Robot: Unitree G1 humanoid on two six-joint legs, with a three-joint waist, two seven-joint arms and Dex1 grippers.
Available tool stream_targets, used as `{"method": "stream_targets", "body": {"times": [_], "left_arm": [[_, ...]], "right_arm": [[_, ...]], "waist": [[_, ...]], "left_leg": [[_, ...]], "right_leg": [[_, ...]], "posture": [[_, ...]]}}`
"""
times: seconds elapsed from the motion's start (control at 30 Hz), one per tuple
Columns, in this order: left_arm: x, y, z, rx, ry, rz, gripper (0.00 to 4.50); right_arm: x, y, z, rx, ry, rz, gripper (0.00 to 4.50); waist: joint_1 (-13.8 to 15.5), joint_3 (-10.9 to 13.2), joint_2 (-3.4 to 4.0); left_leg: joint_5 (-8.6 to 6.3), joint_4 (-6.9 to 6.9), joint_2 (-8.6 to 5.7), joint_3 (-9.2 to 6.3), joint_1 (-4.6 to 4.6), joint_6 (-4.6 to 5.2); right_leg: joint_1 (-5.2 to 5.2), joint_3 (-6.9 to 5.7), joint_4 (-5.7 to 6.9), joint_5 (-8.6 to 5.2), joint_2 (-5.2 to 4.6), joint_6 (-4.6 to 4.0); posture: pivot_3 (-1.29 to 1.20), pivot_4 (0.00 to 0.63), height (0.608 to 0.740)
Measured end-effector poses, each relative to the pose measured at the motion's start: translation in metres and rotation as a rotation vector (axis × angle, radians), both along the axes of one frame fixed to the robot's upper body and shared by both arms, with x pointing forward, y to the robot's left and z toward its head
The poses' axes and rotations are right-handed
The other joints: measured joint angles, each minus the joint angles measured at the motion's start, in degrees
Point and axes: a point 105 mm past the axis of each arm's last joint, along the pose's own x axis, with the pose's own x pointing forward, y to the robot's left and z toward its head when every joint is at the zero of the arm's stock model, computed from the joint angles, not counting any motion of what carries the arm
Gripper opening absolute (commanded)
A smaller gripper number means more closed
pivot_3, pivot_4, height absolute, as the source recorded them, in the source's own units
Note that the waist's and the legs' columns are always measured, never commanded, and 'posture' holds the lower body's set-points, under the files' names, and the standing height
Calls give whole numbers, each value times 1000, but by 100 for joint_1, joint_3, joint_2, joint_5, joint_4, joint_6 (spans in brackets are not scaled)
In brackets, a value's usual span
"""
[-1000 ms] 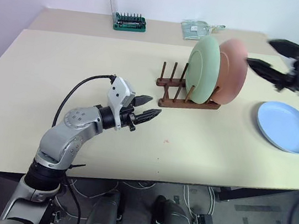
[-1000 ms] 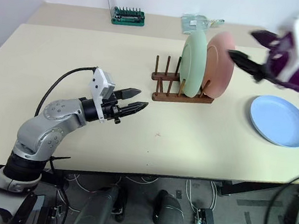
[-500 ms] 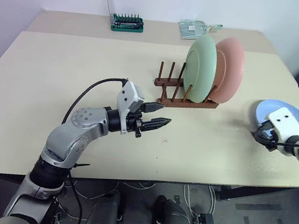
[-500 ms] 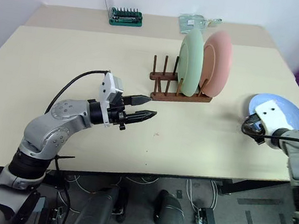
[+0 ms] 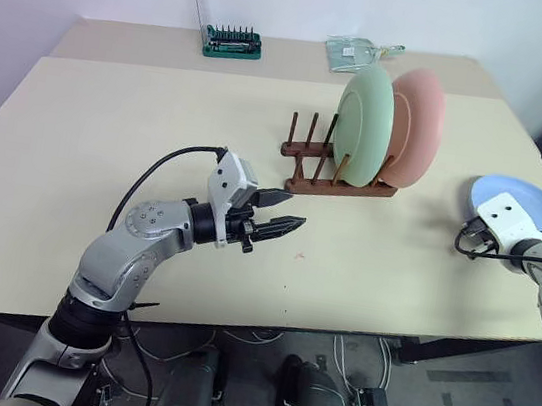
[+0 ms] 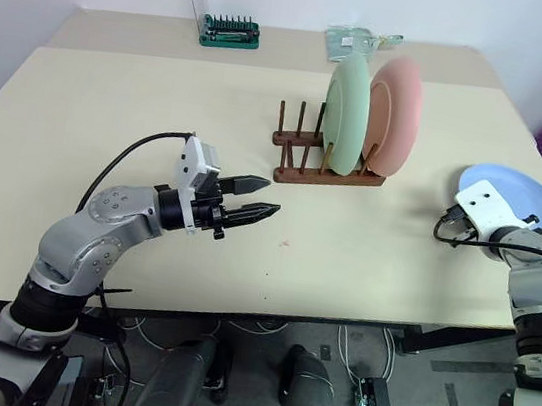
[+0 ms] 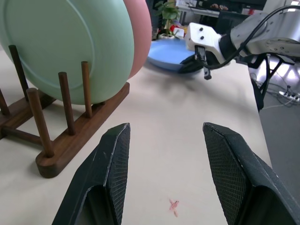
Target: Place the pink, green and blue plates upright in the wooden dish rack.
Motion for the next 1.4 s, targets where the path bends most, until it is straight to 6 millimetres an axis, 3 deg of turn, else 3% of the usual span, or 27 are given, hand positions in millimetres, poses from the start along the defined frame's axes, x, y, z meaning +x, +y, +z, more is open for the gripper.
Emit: {"method": "stream_targets", "body": {"times": [0.1,0.17,0.27,0.33,0.37,0.53,0.63,0.7,0.83,0.97,1.33,1.4], "left_arm": [[1,5,-1,3,2,19,2533],[2,7,0,2,0,25,2533],[4,10,0,2,1,40,2533],[8,15,1,-4,-4,69,2533],[9,16,2,-9,-7,80,2533],[16,27,2,-21,-9,133,2533],[23,49,-3,4,-1,204,2533],[27,64,-7,21,11,257,2533],[28,71,-7,26,9,274,2533],[24,70,-10,27,12,275,2533],[22,66,-8,18,6,270,2533],[22,65,-8,18,6,269,2533]], "right_arm": [[23,28,64,-4,-256,71,20],[32,56,138,57,-525,132,20],[11,100,239,189,-868,288,20],[-6,134,274,395,-968,448,20],[-14,156,281,534,-948,560,20],[-46,259,257,1219,-481,1010,20],[-56,296,237,1410,-202,1064,20],[-52,308,223,1500,-70,1012,20],[-27,306,206,1553,-6,827,20],[-2,288,187,1539,-6,668,20],[19,277,168,1636,31,497,20],[21,276,164,1648,45,469,701]], "waist": [[-110,7,14],[-153,9,17],[-126,7,13],[-109,6,12],[-106,6,12],[-140,5,12],[-142,4,13],[-117,5,14],[-97,4,13],[-126,4,13],[-155,4,14],[-150,4,14]], "left_leg": [[1,0,0,4,-1,-2],[3,-4,-1,8,-7,-5],[6,-12,4,0,-7,-11],[7,-12,8,-4,-6,-12],[7,-10,14,-6,-6,-12],[6,-6,16,-14,2,-10],[6,-7,17,-14,4,-11],[6,-6,14,-12,2,-11],[4,-5,0,-8,-4,-6],[3,-6,1,-3,-4,-3],[4,-7,7,-4,-4,-5],[4,-7,7,-4,-4,-5]], "right_leg": [[-8,7,10,0,0,1],[-27,16,28,4,1,7],[-27,14,31,4,23,18],[-24,11,31,7,26,11],[-19,11,30,11,25,5],[-9,12,35,20,22,-8],[-8,11,37,19,23,-9],[-9,11,36,20,21,-9],[-7,11,26,11,4,-23],[-10,11,30,19,5,-6],[-15,13,34,19,16,-4],[-15,13,34,19,16,-4]], "posture": [[0,150,730],[0,150,730],[0,150,730],[0,150,730],[0,150,730],[0,150,730],[0,150,730],[0,150,730],[0,150,730],[0,150,730],[0,150,730],[0,150,730]]}}
